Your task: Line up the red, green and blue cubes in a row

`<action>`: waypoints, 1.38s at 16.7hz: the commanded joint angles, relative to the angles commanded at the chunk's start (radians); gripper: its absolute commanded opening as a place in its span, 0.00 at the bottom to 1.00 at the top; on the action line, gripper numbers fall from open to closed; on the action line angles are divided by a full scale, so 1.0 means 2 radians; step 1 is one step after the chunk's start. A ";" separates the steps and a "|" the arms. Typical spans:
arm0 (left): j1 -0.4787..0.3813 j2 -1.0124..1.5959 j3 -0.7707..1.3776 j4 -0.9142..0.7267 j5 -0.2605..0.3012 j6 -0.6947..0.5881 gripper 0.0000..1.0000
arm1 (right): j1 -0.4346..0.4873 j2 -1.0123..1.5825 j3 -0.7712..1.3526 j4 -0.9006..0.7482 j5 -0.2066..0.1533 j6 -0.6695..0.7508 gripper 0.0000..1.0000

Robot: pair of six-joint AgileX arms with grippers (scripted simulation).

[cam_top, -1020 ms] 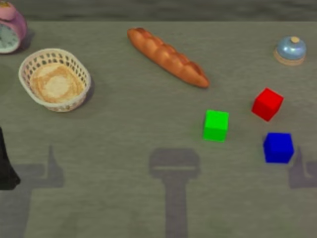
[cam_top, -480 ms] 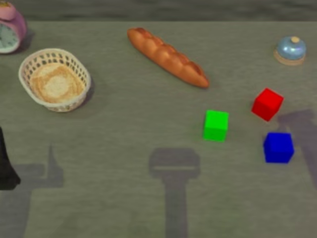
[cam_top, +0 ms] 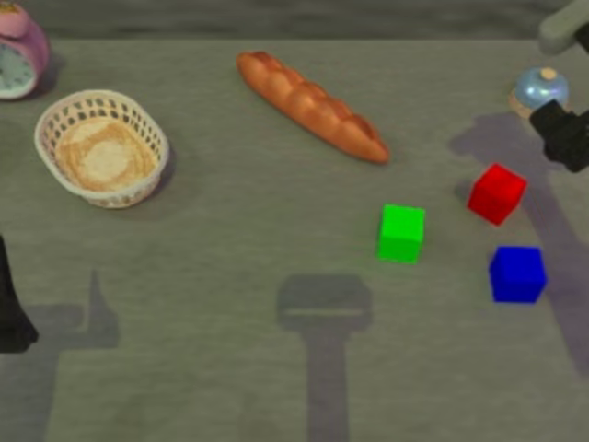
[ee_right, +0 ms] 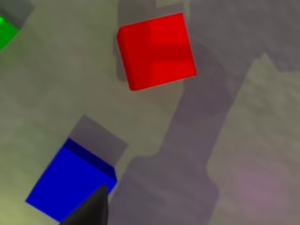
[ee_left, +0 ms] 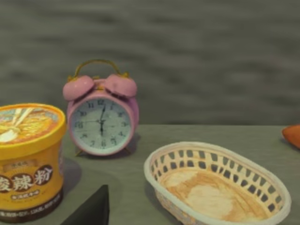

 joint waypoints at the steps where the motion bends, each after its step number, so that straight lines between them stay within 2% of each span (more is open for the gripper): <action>1: 0.000 0.000 0.000 0.000 0.000 0.000 1.00 | 0.004 0.048 0.041 -0.027 0.000 -0.012 1.00; 6: 0.000 0.000 0.000 0.000 0.000 0.000 1.00 | 0.021 0.228 0.215 -0.130 -0.001 -0.061 1.00; 10: 0.000 0.000 0.000 0.000 0.000 0.000 1.00 | 0.028 0.304 0.295 -0.169 -0.002 -0.081 1.00; 18: 0.000 0.000 0.000 0.000 0.000 0.000 1.00 | 0.027 0.313 0.294 -0.164 -0.002 -0.084 1.00; 23: 0.000 0.000 0.000 0.000 0.000 0.000 1.00 | 0.029 0.336 0.223 -0.064 -0.002 -0.083 1.00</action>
